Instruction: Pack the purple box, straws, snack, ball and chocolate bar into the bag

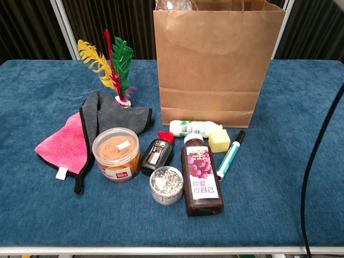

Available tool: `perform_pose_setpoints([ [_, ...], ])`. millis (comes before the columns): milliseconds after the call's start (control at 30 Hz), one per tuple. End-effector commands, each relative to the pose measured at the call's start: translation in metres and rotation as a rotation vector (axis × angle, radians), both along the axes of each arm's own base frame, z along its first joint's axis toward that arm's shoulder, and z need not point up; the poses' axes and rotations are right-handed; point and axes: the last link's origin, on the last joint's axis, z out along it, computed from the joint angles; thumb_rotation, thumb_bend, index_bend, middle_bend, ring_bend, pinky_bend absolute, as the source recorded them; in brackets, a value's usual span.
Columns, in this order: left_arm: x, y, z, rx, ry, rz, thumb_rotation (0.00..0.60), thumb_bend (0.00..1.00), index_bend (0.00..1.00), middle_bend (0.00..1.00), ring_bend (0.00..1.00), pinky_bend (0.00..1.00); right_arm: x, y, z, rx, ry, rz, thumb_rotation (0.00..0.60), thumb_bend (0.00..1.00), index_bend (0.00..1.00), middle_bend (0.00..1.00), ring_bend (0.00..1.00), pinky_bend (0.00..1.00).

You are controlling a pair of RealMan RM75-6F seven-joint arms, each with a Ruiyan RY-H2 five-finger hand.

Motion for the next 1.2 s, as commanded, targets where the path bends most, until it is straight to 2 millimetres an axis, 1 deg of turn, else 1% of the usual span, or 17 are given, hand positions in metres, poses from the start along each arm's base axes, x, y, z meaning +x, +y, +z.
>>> perform_pose_setpoints([
  [33,-0.001,0.001,0.000,-0.001,-0.004,0.003,0.600,0.24,0.23,0.24,0.16,0.24,-0.002,-0.009,-0.003,0.020,-0.061,-0.042,0.600,0.20,0.60,0.53,0.44,0.53],
  [133,-0.002,0.000,0.000,-0.001,-0.008,0.007,0.600,0.24,0.23,0.24,0.16,0.24,-0.011,-0.013,-0.005,0.022,-0.060,-0.080,0.600,0.20,0.60,0.53,0.44,0.53],
  [333,-0.004,0.001,-0.001,-0.009,-0.010,0.014,0.600,0.24,0.23,0.24,0.16,0.24,-0.027,-0.015,-0.008,0.018,-0.042,-0.118,0.600,0.20,0.60,0.52,0.44,0.53],
  [400,-0.004,0.001,-0.002,-0.010,-0.010,0.013,0.600,0.24,0.23,0.24,0.16,0.24,-0.030,-0.014,-0.010,0.039,-0.033,-0.111,0.600,0.17,0.56,0.50,0.41,0.50],
  [433,-0.003,0.002,-0.002,-0.011,-0.012,0.013,0.600,0.24,0.23,0.24,0.16,0.24,-0.030,-0.013,-0.012,0.060,-0.026,-0.100,0.600,0.13,0.50,0.46,0.38,0.46],
  [467,-0.003,0.002,-0.003,-0.011,-0.013,0.013,0.600,0.24,0.23,0.24,0.16,0.24,-0.030,-0.013,-0.013,0.078,-0.015,-0.084,0.600,0.07,0.42,0.42,0.32,0.39],
  [500,-0.003,0.002,-0.003,-0.012,-0.013,0.012,0.600,0.24,0.23,0.24,0.16,0.24,-0.030,-0.012,-0.013,0.095,-0.002,-0.068,0.600,0.04,0.36,0.39,0.26,0.33],
  [533,-0.003,0.002,-0.003,-0.012,-0.014,0.010,0.600,0.24,0.23,0.24,0.16,0.24,-0.030,-0.011,-0.013,0.108,0.015,-0.046,0.600,0.01,0.26,0.33,0.18,0.24],
  [567,-0.002,0.003,-0.003,-0.012,-0.014,0.010,0.600,0.24,0.23,0.24,0.16,0.24,-0.031,-0.011,-0.013,0.112,0.029,-0.030,0.600,0.00,0.18,0.27,0.11,0.16],
  [633,-0.002,0.003,-0.003,-0.013,-0.013,0.008,0.600,0.24,0.23,0.24,0.16,0.24,-0.031,-0.011,-0.010,0.114,0.041,-0.007,0.600,0.00,0.07,0.17,0.02,0.07],
  [700,-0.002,0.003,-0.003,-0.014,-0.015,0.006,0.600,0.24,0.23,0.24,0.16,0.24,-0.031,-0.010,-0.007,0.106,0.032,0.000,0.600,0.00,0.03,0.15,0.00,0.04],
  [900,0.001,0.004,-0.002,-0.012,-0.013,-0.003,0.600,0.23,0.23,0.24,0.16,0.24,-0.032,-0.008,0.007,0.068,-0.002,0.008,0.600,0.00,0.03,0.15,0.00,0.04],
  [967,0.002,0.005,-0.002,-0.012,-0.012,-0.004,0.600,0.23,0.23,0.24,0.16,0.24,-0.034,-0.001,0.016,0.042,-0.009,0.029,0.600,0.00,0.03,0.16,0.00,0.04],
  [1033,0.004,0.005,-0.003,-0.013,-0.013,-0.007,0.600,0.23,0.23,0.24,0.16,0.24,-0.040,0.009,0.028,0.006,-0.003,0.064,0.600,0.00,0.03,0.16,0.00,0.05],
  [1100,0.005,0.006,-0.003,-0.014,-0.009,-0.010,0.600,0.23,0.23,0.24,0.16,0.24,-0.053,0.022,0.039,-0.050,0.045,0.101,0.600,0.00,0.02,0.17,0.00,0.05],
  [1133,0.005,0.006,-0.003,-0.016,-0.006,-0.010,0.600,0.23,0.23,0.24,0.16,0.24,-0.066,0.032,0.047,-0.101,0.110,0.124,0.600,0.00,0.02,0.17,0.00,0.05],
  [1200,0.006,0.005,-0.003,-0.022,-0.001,-0.009,0.600,0.23,0.23,0.24,0.16,0.24,-0.090,0.046,0.058,-0.198,0.240,0.144,0.600,0.00,0.02,0.17,0.00,0.06],
])
